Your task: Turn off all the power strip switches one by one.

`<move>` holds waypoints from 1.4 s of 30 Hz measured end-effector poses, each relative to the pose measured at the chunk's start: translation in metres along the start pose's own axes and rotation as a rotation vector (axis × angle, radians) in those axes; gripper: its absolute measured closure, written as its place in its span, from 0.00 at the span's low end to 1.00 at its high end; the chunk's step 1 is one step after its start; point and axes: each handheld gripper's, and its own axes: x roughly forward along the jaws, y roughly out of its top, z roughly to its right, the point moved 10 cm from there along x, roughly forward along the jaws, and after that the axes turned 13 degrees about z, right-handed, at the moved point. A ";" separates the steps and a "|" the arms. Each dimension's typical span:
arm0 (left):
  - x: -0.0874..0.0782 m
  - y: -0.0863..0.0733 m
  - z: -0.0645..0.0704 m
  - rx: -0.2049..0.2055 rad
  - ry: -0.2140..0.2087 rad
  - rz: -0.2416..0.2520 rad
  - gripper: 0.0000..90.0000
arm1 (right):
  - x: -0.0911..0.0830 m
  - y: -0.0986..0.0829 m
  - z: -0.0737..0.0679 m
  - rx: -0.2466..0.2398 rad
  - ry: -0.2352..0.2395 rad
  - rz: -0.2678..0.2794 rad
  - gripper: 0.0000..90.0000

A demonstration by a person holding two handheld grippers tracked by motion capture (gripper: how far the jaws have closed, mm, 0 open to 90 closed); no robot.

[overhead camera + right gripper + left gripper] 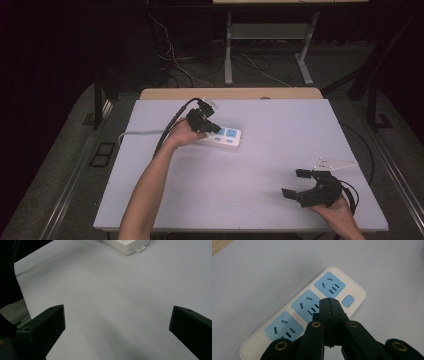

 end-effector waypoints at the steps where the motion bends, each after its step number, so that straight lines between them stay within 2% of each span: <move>1: 0.001 -0.001 0.001 -0.006 -0.001 0.002 0.99 | 0.000 0.000 0.000 0.000 0.000 -0.001 0.00; 20: 0.012 -0.017 0.003 -0.009 -0.028 -0.033 0.99 | 0.000 -0.001 0.000 0.000 0.001 -0.003 0.00; 23: 0.013 -0.016 0.003 -0.013 -0.034 -0.022 0.99 | 0.000 -0.001 0.000 -0.001 0.002 -0.004 0.00; 29: 0.014 -0.019 0.002 -0.011 -0.033 -0.030 0.99 | 0.000 -0.001 0.000 -0.001 0.001 -0.004 0.00; 35: 0.015 -0.019 0.004 -0.016 -0.063 -0.005 0.99 | 0.000 -0.001 0.000 -0.002 0.001 -0.005 0.00; 42: 0.017 -0.019 0.002 -0.025 -0.066 0.009 1.00 | 0.000 -0.001 -0.001 -0.007 0.005 -0.007 0.00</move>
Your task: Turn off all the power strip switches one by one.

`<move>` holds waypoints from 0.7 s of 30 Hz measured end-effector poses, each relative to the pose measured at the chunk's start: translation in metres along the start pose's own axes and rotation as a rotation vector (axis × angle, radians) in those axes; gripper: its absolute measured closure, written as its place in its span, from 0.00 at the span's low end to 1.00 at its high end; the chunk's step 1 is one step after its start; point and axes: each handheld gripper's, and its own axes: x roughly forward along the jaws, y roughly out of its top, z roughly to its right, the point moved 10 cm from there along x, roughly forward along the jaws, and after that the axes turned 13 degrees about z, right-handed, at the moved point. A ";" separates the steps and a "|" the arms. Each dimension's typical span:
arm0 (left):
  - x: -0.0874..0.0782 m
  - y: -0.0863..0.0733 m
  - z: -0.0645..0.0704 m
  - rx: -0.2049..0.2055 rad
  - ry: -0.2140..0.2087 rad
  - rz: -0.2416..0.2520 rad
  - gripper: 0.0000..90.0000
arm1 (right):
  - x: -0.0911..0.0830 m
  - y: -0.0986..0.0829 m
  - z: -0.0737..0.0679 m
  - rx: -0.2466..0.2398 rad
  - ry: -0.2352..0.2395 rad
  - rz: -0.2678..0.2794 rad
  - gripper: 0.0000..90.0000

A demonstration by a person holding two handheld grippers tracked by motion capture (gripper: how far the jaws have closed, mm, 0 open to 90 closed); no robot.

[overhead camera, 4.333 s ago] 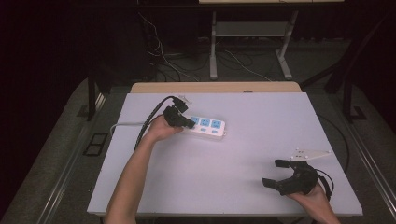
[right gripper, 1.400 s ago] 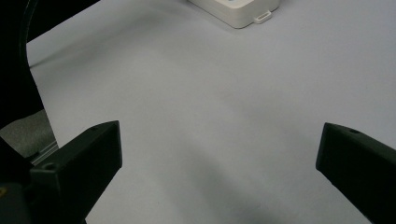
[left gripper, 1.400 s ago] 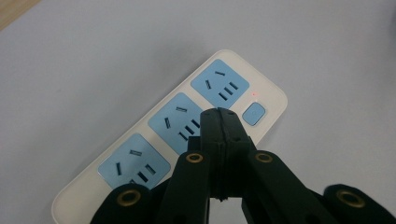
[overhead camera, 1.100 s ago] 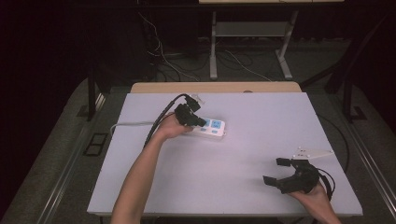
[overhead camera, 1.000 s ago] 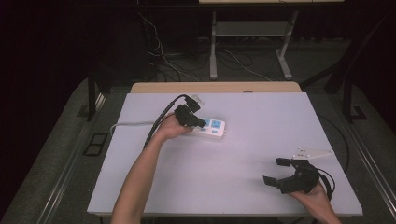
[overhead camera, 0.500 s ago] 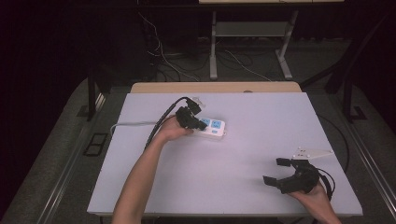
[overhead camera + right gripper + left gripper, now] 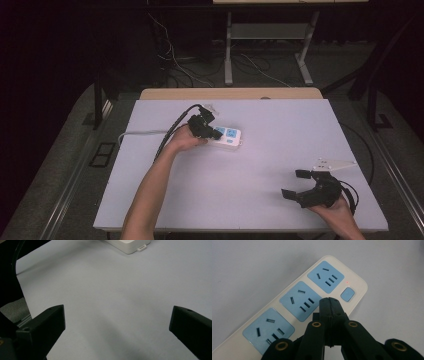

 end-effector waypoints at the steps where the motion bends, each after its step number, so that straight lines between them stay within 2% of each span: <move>1: 0.000 0.000 0.000 -0.010 -0.007 0.005 1.00 | 0.000 0.000 0.000 0.000 0.000 0.000 0.00; 3: 0.000 -0.001 -0.001 -0.028 -0.013 0.012 1.00 | 0.000 0.000 0.000 -0.001 0.001 0.000 0.00; 9: 0.001 -0.001 -0.002 0.001 0.025 0.004 1.00 | 0.000 0.000 -0.001 -0.002 0.002 -0.002 0.00; 13: 0.001 0.000 -0.001 -0.009 0.031 0.001 1.00 | 0.000 0.000 0.000 -0.002 0.000 0.000 0.00; 17: -0.003 -0.003 0.000 -0.008 0.024 -0.025 1.00 | 0.000 0.000 0.000 0.001 -0.002 0.000 0.00; 21: -0.008 -0.005 -0.002 0.001 0.035 -0.035 1.00 | 0.001 0.000 0.001 0.001 0.002 -0.002 0.00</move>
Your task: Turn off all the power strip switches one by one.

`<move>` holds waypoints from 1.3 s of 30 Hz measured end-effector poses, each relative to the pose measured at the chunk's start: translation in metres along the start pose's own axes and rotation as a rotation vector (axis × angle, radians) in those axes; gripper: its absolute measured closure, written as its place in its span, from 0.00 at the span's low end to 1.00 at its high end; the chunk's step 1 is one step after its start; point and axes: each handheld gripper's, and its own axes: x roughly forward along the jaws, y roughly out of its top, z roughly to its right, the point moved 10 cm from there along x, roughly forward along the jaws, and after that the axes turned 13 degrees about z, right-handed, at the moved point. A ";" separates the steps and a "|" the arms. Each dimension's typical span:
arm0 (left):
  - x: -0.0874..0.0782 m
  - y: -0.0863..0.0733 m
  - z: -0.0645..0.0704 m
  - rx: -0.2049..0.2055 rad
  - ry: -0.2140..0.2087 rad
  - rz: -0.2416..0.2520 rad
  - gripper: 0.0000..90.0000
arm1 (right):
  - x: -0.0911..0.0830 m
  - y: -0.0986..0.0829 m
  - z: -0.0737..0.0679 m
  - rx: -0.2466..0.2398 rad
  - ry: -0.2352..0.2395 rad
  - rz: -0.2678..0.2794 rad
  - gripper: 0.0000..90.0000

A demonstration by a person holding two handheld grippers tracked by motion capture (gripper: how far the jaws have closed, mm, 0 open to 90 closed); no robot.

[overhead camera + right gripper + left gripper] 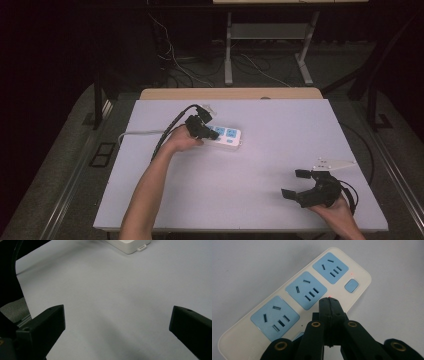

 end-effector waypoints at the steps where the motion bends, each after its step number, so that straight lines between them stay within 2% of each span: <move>1: 0.000 0.000 0.000 0.002 0.004 -0.003 1.00 | 0.000 0.000 0.000 -0.001 0.000 -0.002 0.00; 7: -0.001 0.001 0.000 -0.005 0.009 0.004 0.99 | -0.001 0.001 0.000 0.004 -0.002 0.005 0.00; 8: -0.003 0.003 0.000 -0.009 0.007 0.018 0.99 | -0.001 0.001 0.000 0.004 -0.002 0.006 0.00; 11: -0.003 0.001 0.001 -0.006 0.007 -0.002 0.99 | -0.001 0.001 0.000 0.004 -0.001 0.007 0.00; 15: -0.004 0.005 0.001 -0.008 0.007 0.007 0.99 | -0.001 0.001 0.001 0.005 -0.002 0.010 0.00; 28: -0.010 0.035 0.013 0.032 -0.003 0.041 0.99 | -0.002 0.002 0.001 0.006 -0.001 0.010 0.00; 39: -0.005 0.049 0.023 0.059 -0.017 0.049 0.99 | -0.002 0.002 0.000 0.006 0.000 0.011 0.00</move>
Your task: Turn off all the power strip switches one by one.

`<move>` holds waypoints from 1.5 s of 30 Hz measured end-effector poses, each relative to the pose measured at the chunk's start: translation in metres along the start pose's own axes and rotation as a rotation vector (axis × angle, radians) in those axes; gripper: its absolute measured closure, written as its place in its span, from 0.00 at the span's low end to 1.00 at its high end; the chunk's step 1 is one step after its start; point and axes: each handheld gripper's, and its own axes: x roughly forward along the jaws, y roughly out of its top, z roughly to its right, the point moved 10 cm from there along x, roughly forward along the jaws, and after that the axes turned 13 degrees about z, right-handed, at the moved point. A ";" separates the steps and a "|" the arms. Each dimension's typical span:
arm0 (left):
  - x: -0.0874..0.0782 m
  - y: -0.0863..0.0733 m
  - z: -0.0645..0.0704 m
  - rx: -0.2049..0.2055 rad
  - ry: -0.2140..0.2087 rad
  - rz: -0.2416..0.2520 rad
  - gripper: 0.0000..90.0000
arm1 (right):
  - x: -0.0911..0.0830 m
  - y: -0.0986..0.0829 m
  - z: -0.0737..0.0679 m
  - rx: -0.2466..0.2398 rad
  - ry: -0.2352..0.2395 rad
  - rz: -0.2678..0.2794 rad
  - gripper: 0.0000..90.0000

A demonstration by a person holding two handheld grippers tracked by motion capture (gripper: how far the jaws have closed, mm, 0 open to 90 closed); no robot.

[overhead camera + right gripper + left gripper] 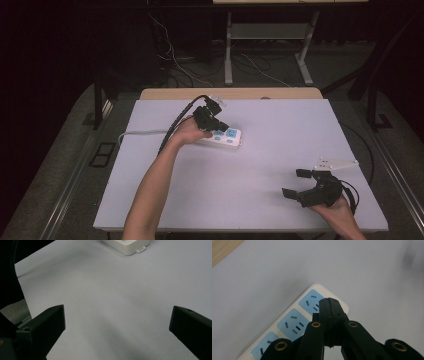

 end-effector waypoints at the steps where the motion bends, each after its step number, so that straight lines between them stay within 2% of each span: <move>1: 0.001 0.001 0.001 -0.002 -0.002 0.005 0.99 | 0.000 0.000 0.000 -0.001 0.000 0.000 0.00; 12: 0.017 -0.006 0.006 0.000 -0.023 -0.016 0.99 | 0.000 0.000 0.000 -0.003 0.000 -0.003 0.00; 19: 0.028 -0.016 0.010 0.004 -0.037 -0.046 0.99 | 0.000 -0.001 0.000 -0.004 0.001 -0.004 0.00; 25: 0.033 -0.028 0.007 -0.010 -0.034 -0.070 0.99 | 0.000 -0.001 0.000 -0.006 0.002 -0.005 0.00; 30: 0.035 -0.028 0.007 -0.043 -0.039 -0.030 0.99 | 0.000 -0.001 0.000 -0.006 0.001 -0.005 0.00; 34: 0.035 -0.028 0.006 -0.049 -0.040 -0.028 0.99 | 0.000 -0.001 0.000 -0.007 0.002 -0.007 0.00; 38: 0.035 -0.030 0.006 -0.082 -0.048 -0.039 1.00 | 0.001 -0.001 0.000 -0.008 0.001 -0.010 0.00; 42: 0.037 -0.029 0.007 -0.038 -0.014 -0.049 1.00 | 0.001 -0.002 0.000 -0.012 0.001 -0.012 0.00; 45: 0.036 -0.029 0.007 -0.044 -0.013 -0.053 1.00 | 0.002 -0.002 0.000 -0.013 0.001 -0.013 0.00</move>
